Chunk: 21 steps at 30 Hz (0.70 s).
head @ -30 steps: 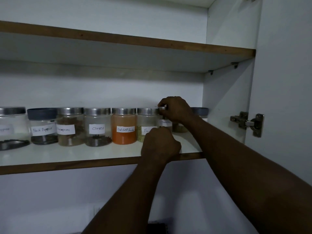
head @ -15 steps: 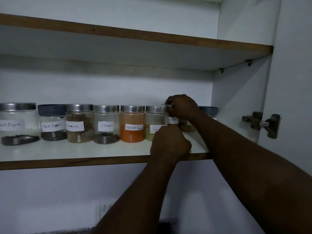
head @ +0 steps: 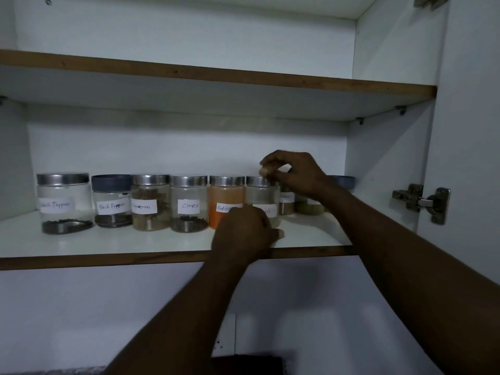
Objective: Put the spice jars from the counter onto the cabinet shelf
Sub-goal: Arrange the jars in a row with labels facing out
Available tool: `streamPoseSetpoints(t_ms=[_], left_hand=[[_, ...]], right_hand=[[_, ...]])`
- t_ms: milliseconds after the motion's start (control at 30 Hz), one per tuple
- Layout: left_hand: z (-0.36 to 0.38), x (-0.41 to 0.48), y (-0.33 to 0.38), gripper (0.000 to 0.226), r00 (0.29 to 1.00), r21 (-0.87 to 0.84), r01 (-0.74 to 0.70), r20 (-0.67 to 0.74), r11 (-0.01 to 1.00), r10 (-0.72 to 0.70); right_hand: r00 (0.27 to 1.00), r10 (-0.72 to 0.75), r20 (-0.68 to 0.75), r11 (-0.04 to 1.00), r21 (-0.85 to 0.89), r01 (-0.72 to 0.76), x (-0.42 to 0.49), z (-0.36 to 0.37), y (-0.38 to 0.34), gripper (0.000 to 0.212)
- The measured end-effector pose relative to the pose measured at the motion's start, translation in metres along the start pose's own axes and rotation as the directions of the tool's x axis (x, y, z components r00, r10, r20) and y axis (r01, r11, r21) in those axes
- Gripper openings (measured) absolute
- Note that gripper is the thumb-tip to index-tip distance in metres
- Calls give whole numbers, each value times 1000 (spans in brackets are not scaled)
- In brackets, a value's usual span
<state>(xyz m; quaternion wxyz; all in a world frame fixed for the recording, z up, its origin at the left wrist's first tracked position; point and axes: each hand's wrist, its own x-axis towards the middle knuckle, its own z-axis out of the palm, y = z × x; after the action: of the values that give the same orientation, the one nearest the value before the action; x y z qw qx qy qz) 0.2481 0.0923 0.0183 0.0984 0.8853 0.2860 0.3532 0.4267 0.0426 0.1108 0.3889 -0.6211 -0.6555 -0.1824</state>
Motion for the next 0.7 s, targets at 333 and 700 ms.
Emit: streamPoseSetpoints(t_ms=[333, 700], left_hand=[[-19, 5, -12, 57, 991, 251, -61, 133, 966, 28], [-17, -6, -28, 47, 973, 268, -215, -28, 939, 231]], right_hand=[[996, 33, 81, 970, -243, -12, 14, 32, -6, 41], [990, 99, 103, 806, -591, -19, 51, 66, 12, 40]])
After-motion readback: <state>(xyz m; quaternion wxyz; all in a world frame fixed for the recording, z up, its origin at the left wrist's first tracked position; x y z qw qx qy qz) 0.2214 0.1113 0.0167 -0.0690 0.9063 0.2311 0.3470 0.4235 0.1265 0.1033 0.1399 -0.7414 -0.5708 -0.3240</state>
